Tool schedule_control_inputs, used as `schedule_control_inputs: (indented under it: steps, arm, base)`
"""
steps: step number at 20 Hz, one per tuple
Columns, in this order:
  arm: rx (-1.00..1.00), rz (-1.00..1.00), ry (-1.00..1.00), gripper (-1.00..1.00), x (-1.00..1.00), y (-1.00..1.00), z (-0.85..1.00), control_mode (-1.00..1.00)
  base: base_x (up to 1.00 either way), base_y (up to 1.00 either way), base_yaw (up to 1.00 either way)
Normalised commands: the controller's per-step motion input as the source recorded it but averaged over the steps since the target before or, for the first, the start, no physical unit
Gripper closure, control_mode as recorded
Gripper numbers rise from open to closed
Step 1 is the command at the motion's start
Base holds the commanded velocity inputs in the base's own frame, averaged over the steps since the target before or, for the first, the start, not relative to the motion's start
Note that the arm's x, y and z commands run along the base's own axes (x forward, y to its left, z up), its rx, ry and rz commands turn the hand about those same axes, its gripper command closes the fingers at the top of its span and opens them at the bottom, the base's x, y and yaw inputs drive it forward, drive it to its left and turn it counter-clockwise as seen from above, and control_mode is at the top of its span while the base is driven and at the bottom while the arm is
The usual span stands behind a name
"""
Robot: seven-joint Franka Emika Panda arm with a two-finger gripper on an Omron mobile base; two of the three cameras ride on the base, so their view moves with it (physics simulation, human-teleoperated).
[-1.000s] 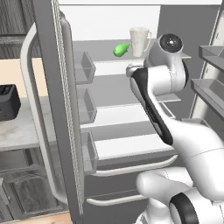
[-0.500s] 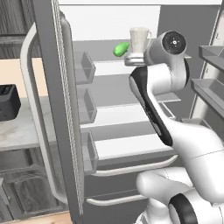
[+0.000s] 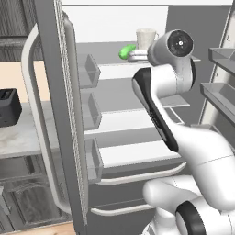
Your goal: Pick corn from the fridge and place it on the plate on the counter.
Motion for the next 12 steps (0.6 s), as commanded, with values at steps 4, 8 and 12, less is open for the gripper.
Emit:
schedule_control_inputs:
  steps: [4,8,12]
  arm:
    - [0.00,0.00,0.01,-1.00,0.10,0.20,0.01,-1.00]
    - [0.00,0.00,0.00,-1.00,0.23,0.11,0.00,-1.00]
    - [0.00,-0.05,0.00,-1.00,0.28,0.00,0.00,-1.00]
  base:
    - [0.00,0.00,0.00]
    - [0.00,0.00,0.00]
    - [0.00,0.00,0.00]
